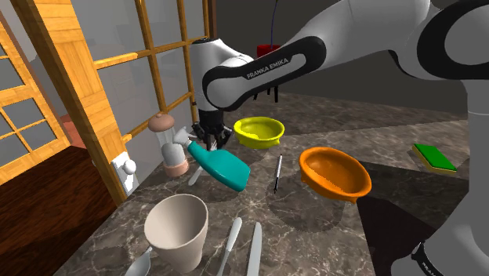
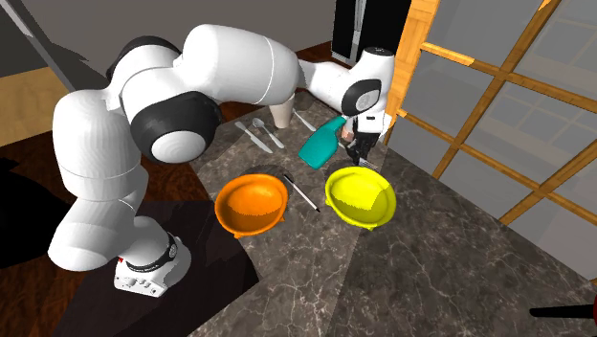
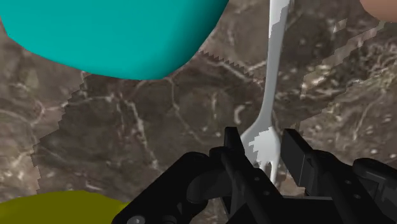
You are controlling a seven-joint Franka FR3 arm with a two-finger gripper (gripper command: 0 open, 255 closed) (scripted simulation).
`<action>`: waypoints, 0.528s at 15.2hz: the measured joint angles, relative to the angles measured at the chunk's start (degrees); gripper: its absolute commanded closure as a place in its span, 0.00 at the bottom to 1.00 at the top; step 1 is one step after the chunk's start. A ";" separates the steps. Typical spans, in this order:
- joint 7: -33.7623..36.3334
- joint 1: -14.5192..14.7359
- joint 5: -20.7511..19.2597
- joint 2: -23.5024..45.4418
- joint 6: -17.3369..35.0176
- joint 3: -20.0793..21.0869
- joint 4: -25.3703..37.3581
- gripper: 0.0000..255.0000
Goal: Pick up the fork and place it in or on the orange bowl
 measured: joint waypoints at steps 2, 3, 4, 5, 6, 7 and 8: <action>-0.25 -0.06 0.31 -0.48 -1.01 0.17 0.61 1.00; -0.36 -0.06 0.49 -0.75 -1.65 0.27 1.03 1.00; -0.55 -0.12 0.68 -1.03 -2.27 0.36 1.41 1.00; -0.70 -0.16 0.89 -1.38 -2.97 0.47 1.80 1.00; -0.88 -0.21 1.07 -1.64 -3.62 0.55 2.23 1.00; -0.89 -0.12 1.19 -1.84 -4.27 0.64 2.70 1.00; -1.12 -0.17 1.34 -2.02 -4.97 0.70 3.26 1.00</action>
